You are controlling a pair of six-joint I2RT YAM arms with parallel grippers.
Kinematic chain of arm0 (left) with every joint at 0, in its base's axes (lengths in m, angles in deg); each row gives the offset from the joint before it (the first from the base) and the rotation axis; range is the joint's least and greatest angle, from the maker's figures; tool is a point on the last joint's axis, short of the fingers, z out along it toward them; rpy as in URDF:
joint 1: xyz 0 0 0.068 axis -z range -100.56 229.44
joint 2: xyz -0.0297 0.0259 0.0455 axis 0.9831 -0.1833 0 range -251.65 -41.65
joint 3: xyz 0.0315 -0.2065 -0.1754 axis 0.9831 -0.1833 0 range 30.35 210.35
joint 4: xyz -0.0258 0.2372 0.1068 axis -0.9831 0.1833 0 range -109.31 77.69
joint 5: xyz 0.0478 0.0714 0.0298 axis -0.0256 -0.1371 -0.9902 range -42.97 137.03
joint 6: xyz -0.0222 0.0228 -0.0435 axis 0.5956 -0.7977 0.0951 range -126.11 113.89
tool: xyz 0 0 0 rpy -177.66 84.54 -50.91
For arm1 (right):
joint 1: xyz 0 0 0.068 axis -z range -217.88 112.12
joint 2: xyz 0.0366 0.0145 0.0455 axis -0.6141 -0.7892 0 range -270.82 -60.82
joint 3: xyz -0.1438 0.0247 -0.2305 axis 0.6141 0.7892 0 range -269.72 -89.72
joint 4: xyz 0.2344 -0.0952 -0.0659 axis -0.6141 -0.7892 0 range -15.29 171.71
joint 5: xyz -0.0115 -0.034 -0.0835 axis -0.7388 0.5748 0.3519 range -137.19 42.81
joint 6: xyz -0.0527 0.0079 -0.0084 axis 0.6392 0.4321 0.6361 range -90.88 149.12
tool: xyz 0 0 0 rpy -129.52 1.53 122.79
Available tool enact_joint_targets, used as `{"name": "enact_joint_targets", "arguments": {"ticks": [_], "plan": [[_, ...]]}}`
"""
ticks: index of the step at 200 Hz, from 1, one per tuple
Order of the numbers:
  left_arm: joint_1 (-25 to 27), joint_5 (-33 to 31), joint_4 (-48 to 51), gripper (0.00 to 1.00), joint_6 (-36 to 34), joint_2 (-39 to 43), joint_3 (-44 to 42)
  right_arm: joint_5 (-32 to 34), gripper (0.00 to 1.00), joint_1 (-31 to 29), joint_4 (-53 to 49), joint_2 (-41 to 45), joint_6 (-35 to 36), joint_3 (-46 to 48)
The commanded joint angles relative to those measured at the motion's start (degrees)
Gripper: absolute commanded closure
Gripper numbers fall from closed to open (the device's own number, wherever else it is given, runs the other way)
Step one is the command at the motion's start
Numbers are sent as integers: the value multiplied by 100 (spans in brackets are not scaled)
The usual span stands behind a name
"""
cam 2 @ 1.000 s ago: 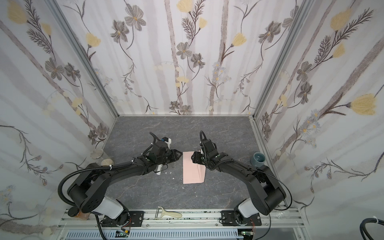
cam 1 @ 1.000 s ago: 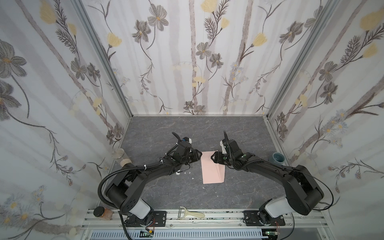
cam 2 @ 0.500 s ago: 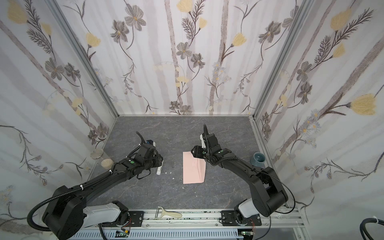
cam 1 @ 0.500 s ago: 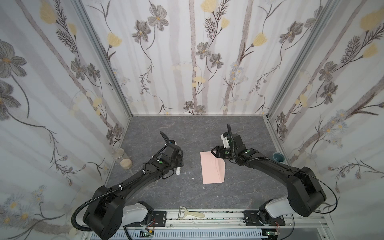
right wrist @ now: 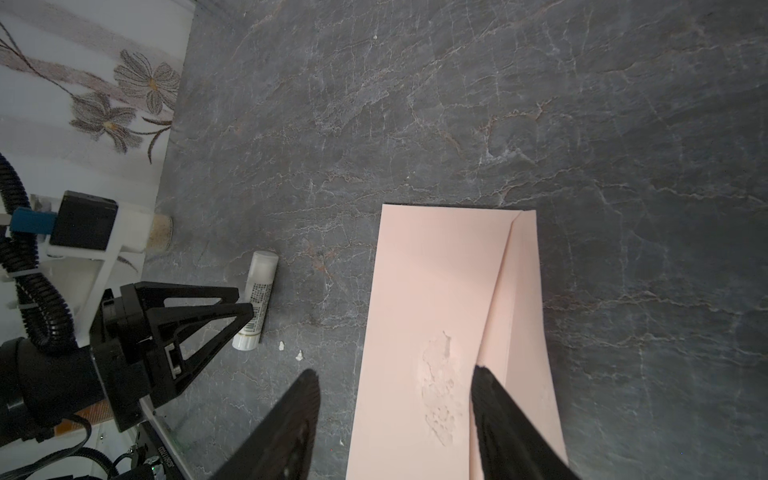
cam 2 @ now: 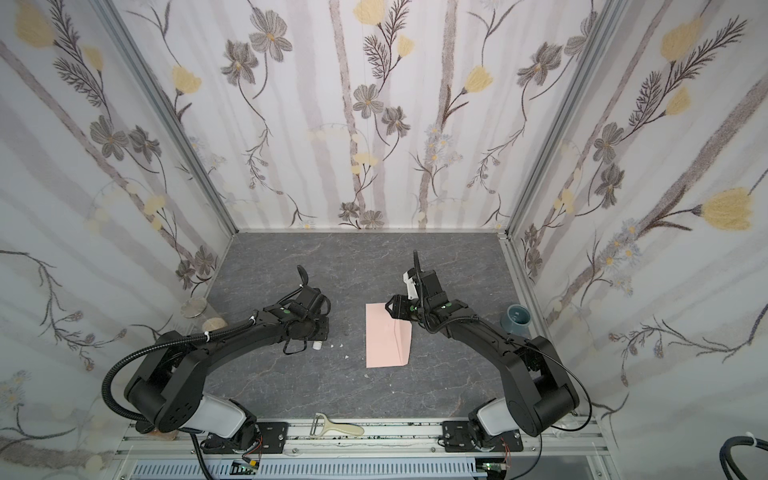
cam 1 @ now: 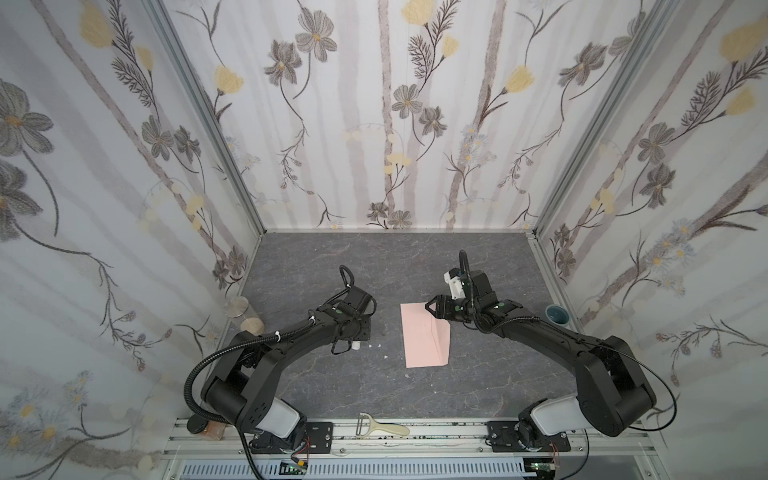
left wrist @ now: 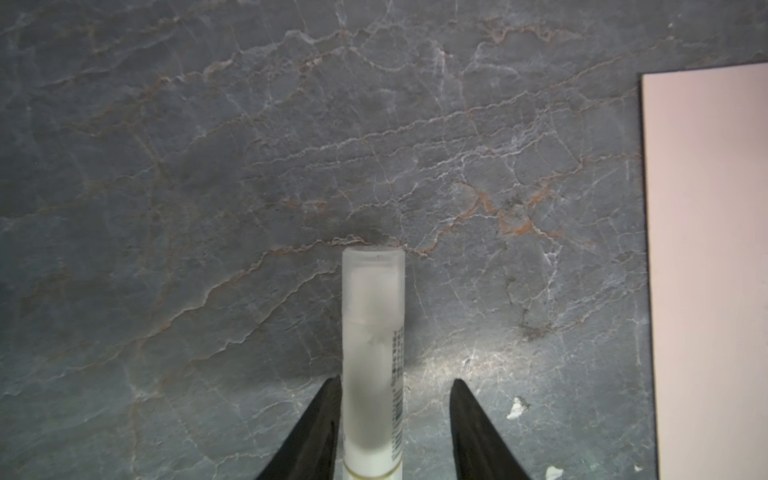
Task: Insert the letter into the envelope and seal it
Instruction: 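Grasp the white glue stick with the left gripper while the right lifts off the envelope, then carry the glue stick over the envelope toward the right gripper with the left gripper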
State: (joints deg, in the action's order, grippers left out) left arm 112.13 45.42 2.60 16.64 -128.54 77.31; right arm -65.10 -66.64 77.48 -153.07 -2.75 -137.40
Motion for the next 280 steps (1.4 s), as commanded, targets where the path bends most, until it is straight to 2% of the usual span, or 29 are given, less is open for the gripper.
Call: {"name": "enact_joint_targets", "arguments": {"ticks": [1, 21, 50, 125, 157, 206, 232, 280], "plan": [[-8, -20, 253, 55, -130, -154, 76, -146, 40, 25, 349, 6, 12, 50], [-10, -60, 287, 51, -147, -265, 94, -220, 40, 41, 390, -63, -6, 54], [-12, -114, 314, 51, -199, -410, 149, -280, 40, 51, 408, -123, -23, 19], [-8, -69, 366, 63, -365, -644, 234, -318, 40, 76, 450, -205, -80, -22], [-15, -16, 375, 71, -419, -754, 261, -328, 40, 79, 498, -224, -120, -11], [-9, 53, 375, 100, -373, -645, 311, -281, 40, 72, 520, -106, -145, 91], [-3, 201, 366, 100, -284, -355, 458, -246, 42, 74, 597, 44, -184, 209], [76, 1042, 174, 100, -56, 260, 853, -151, 47, 72, 765, 617, -264, 637]]}}
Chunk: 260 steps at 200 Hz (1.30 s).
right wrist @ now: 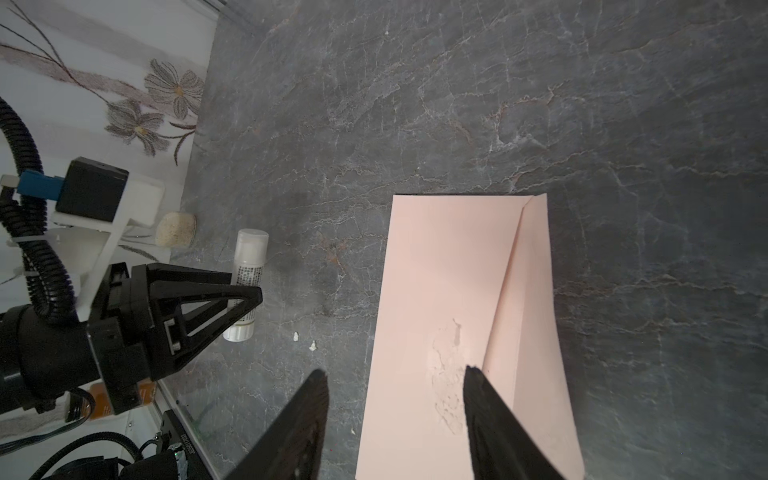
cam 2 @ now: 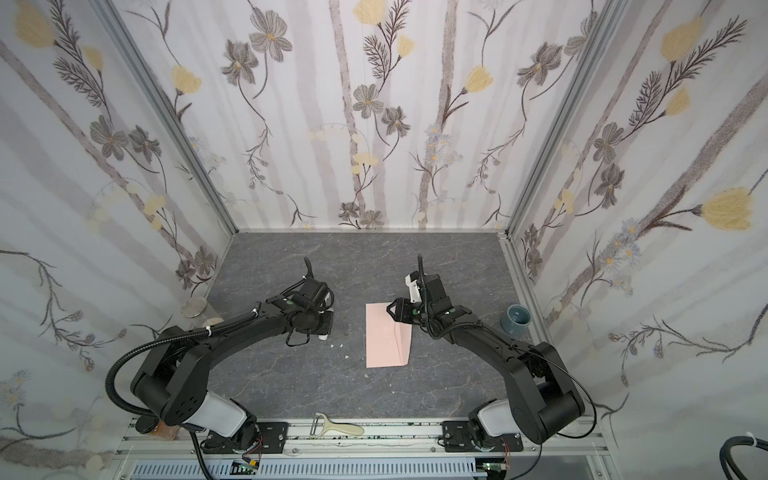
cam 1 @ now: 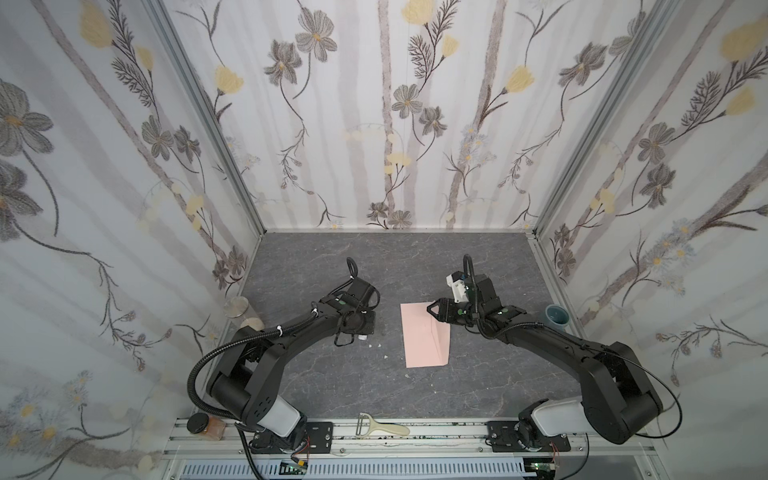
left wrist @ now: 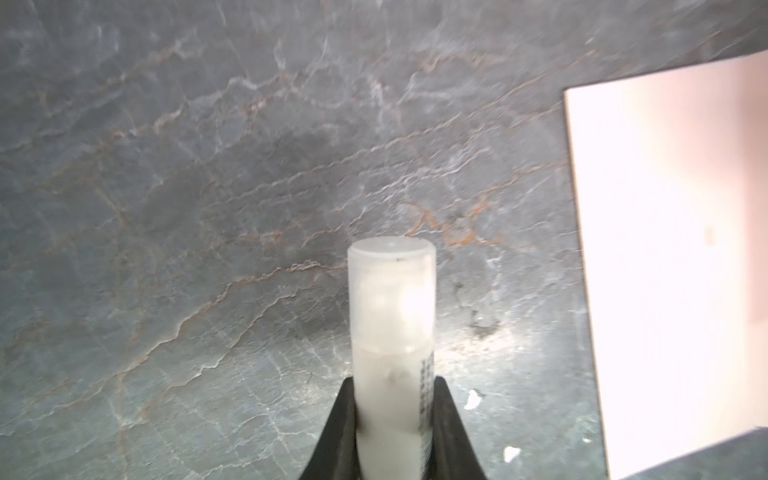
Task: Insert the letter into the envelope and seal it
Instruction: 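Carry the glue stick over the envelope toward the right gripper with the left gripper, then grip the translucent cap with the right gripper and pull it off the stick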
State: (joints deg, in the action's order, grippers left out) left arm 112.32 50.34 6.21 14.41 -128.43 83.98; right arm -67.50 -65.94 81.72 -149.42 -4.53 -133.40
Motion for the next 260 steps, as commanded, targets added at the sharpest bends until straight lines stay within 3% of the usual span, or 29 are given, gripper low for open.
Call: {"name": "enact_joint_targets", "arguments": {"ticks": [1, 22, 36, 65, 138, 167, 186, 222, 260], "plan": [[58, 566, -191, 100, 170, 258, 193, 89, 48, -2, 350, 267, -88, 246], [296, 658, -389, 100, 299, 412, 296, -17, 50, -11, 626, 563, -276, 490], [509, 659, -576, 100, 442, 467, 327, -93, 71, -19, 933, 788, -528, 756], [963, 719, -1113, 100, 743, 522, 226, -223, 100, -38, 1195, 1038, -782, 1022], [1487, 776, -2157, 100, 1117, 377, -139, -553, 99, -45, 2132, 1244, -1062, 1540], [1702, 898, -2353, 100, 1104, 208, -129, -668, 67, -60, 2269, 1158, -1132, 1436], [1786, 968, -2402, 100, 1095, 99, -98, -718, 58, -55, 2371, 1043, -1200, 1376], [1814, 987, -2472, 100, 1049, 47, -63, -971, 51, -133, 2544, 635, -1308, 1159], [1818, 973, -2508, 100, 972, -39, 24, -1000, 52, -214, 2665, 350, -1335, 1011]]}}
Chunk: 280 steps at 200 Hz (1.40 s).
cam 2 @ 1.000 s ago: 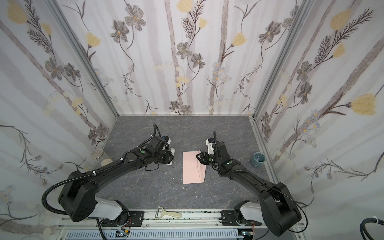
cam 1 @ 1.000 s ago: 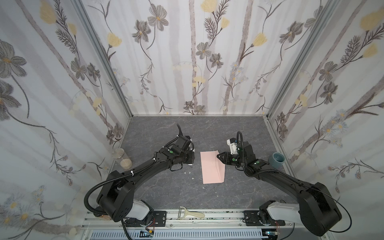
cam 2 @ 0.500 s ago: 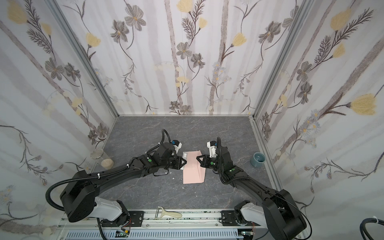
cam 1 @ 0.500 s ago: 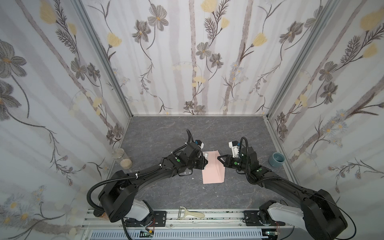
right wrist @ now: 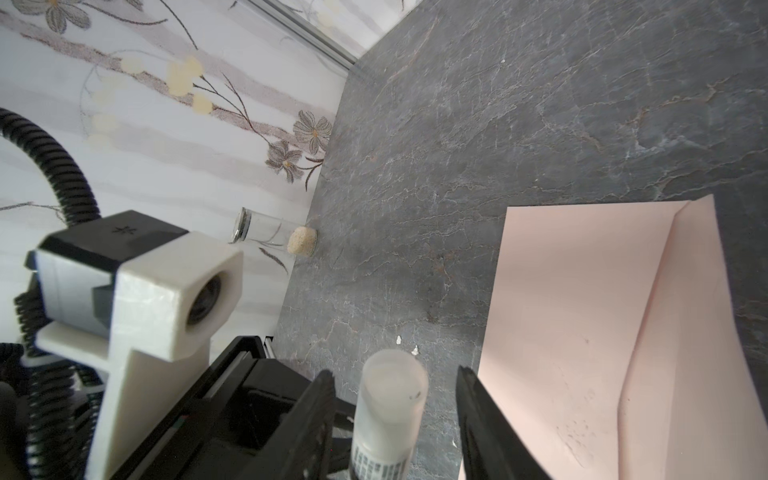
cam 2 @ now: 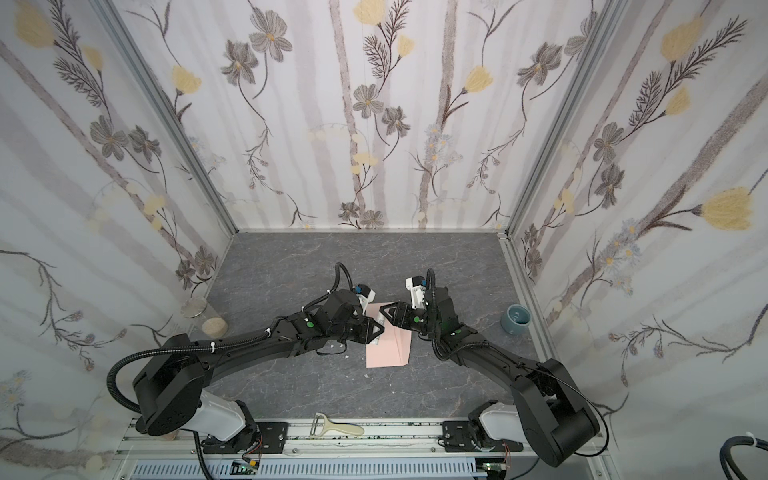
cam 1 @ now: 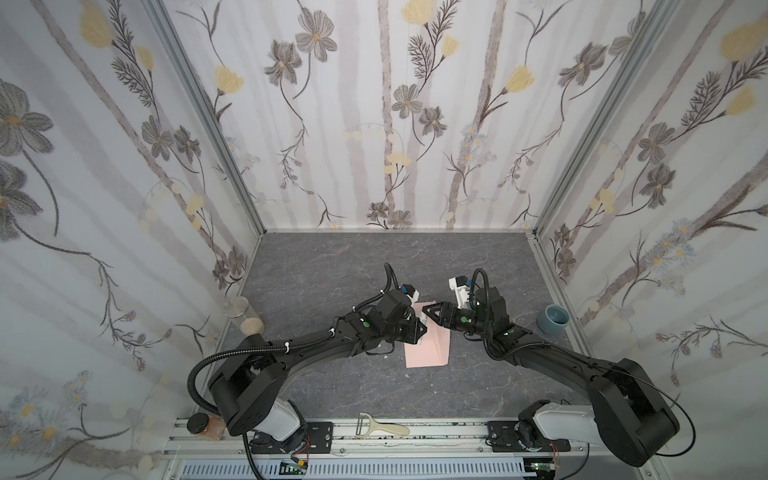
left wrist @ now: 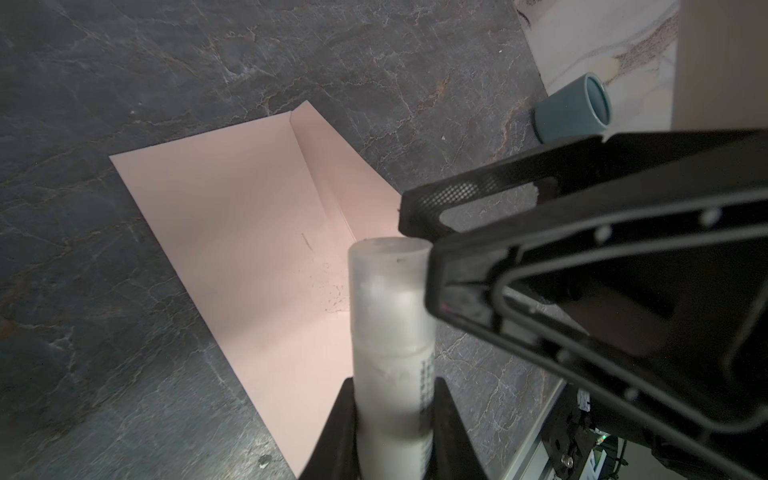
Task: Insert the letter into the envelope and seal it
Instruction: 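Grip the translucent cap with the right gripper and pull it off the stick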
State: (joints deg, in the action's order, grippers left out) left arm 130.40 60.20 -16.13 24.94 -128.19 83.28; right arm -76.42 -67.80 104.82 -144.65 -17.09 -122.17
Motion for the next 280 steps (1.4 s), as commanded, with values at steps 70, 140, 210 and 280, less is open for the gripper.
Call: {"name": "enact_joint_targets", "arguments": {"ticks": [70, 140, 210, 280], "plan": [[21, -131, -309, 100, -15, -73, 121, -219, 69, -39, 337, -432, -89, -323], [10, -105, -310, 100, -55, -126, 170, -170, 80, -29, 172, -458, -19, -368], [26, 180, -300, 100, -77, -179, 106, -97, 96, -15, 124, -485, -61, -420], [43, 606, -300, 100, -46, -130, -93, 180, 98, 46, -95, -432, 11, -451]]}}
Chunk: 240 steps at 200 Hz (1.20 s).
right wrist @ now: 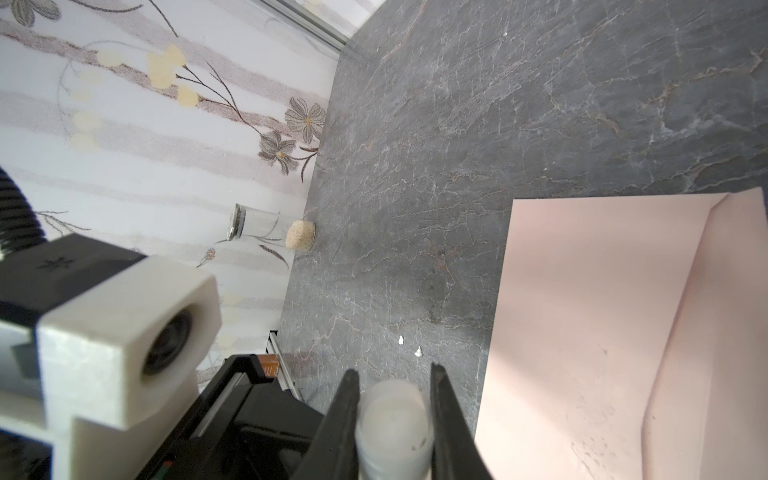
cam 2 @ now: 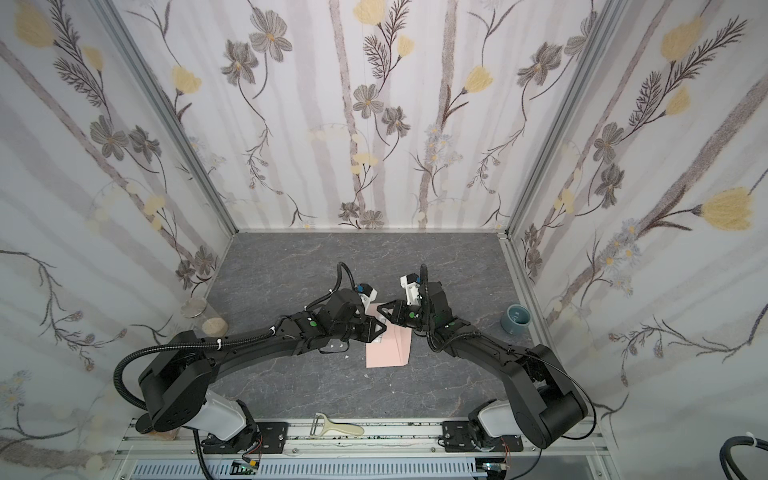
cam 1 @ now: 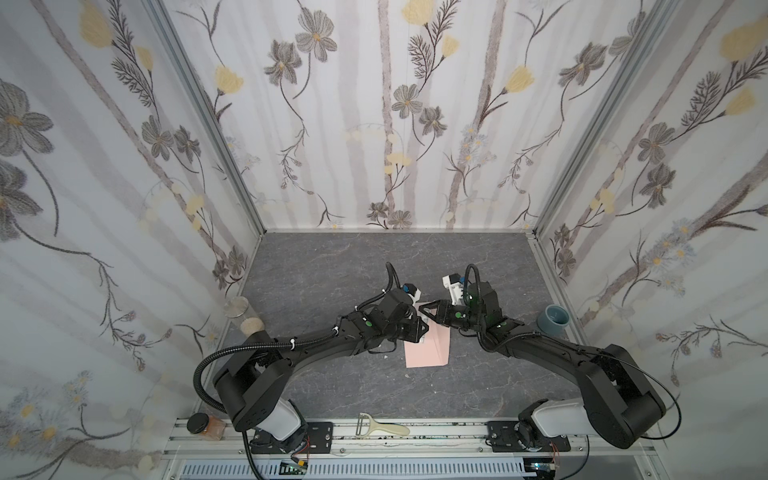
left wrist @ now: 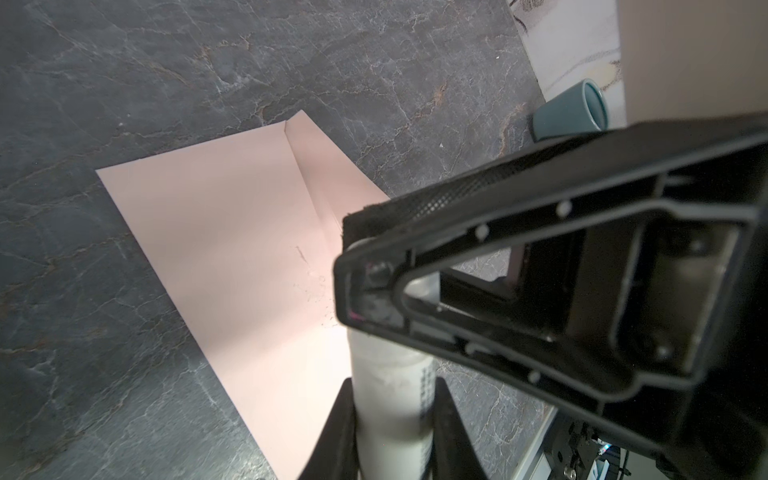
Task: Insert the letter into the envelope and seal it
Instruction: 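Grip the translucent cap with the right gripper and pull it off the stick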
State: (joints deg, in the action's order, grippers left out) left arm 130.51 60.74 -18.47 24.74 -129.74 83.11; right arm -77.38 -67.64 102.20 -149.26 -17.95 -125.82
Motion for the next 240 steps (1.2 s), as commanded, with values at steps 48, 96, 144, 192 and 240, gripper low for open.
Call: {"name": "enact_joint_targets", "arguments": {"ticks": [48, 96, 144, 192, 240], "plan": [[117, 843, -67, 100, -11, 63, -150, 474, 98, 53, -6, -31, 224, -166], [138, 959, -67, 100, 43, 143, -195, 584, 98, 80, -48, -93, 276, -210], [163, 1020, -67, 100, 57, 161, -210, 698, 98, 123, -76, -116, 312, -231], [180, 1080, -62, 100, 82, 153, -229, 767, 98, 162, -89, -138, 347, -249], [178, 1055, -58, 100, 105, 170, -213, 831, 98, 214, -71, -156, 356, -274]]}}
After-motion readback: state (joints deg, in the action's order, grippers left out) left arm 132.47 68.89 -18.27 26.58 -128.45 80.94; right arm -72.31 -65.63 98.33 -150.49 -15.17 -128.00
